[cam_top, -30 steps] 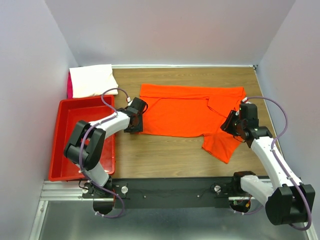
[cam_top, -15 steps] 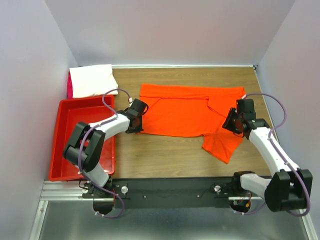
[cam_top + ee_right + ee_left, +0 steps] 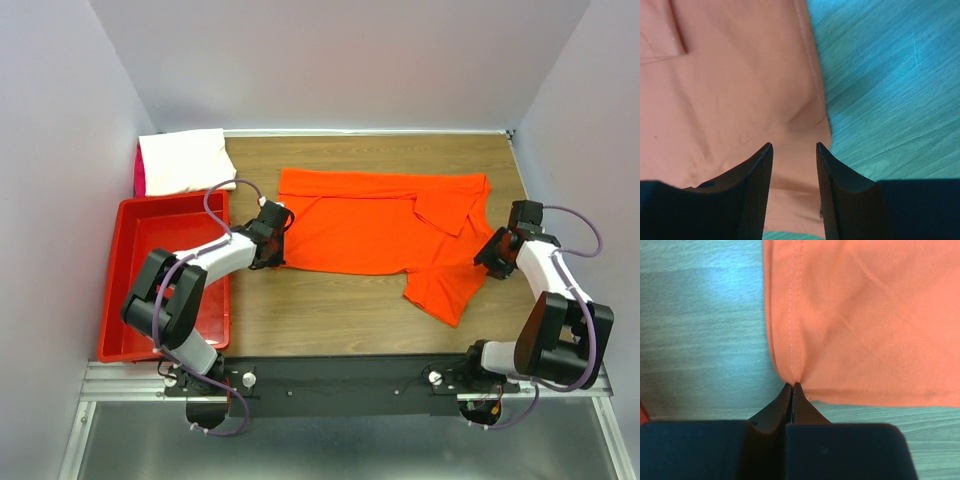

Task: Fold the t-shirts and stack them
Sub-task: Fold the tshirt

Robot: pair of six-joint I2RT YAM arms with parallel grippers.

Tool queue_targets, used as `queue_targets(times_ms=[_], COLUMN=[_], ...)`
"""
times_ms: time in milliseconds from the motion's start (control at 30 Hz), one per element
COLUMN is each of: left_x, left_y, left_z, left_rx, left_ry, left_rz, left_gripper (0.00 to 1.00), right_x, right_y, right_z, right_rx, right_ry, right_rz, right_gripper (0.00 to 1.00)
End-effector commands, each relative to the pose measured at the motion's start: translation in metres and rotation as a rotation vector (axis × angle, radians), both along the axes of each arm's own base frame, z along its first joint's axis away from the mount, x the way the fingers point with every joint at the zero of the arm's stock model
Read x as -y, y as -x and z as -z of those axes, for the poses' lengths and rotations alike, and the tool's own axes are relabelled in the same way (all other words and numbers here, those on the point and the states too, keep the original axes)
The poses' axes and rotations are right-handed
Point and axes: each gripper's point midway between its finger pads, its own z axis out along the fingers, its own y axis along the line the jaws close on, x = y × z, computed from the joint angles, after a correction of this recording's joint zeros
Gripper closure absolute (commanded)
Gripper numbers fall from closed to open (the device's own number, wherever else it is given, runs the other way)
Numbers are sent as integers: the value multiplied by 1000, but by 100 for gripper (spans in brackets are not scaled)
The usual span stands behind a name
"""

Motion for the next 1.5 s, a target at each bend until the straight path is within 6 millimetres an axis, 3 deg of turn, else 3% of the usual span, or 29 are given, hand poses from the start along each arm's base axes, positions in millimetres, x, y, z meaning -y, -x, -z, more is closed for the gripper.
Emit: queue_targets(times_ms=[0,200,433,600,700,833,1033,1167,1467], left_x=[0,0,0,-3,-7,-9,-6,-4,-5], left_y=[11,9,7,7,8,7,5,3,4], left_z=[16,15,11,10,9,5,4,2,2], left_rx=[-42,-27,-18,-13,-10,5,10,13,14], left_ry=[6,2,10,-1,-11,-12,1,8,11], left_rz=[43,56,63,55,43,33,41,46,46], left_gripper=[100,100,100,100,100,100,100,100,100], right_x=[5,18,25,24,36,60,55,55,47], right_y=[-1,-16,-22,-6,10,20,-1,10,28], right_z=[6,8,20,48,61,61,25,16,36], right_rx=[-4,51,56,-20,-69,-75,56,60,-15], right_ry=[-40,-38,-57,-83,-59,-29,-49,-14,-44], right_rz=[48,88,112,129,189,281,207,206,231], right_gripper=[53,55,70,79,83,81,68,63,61])
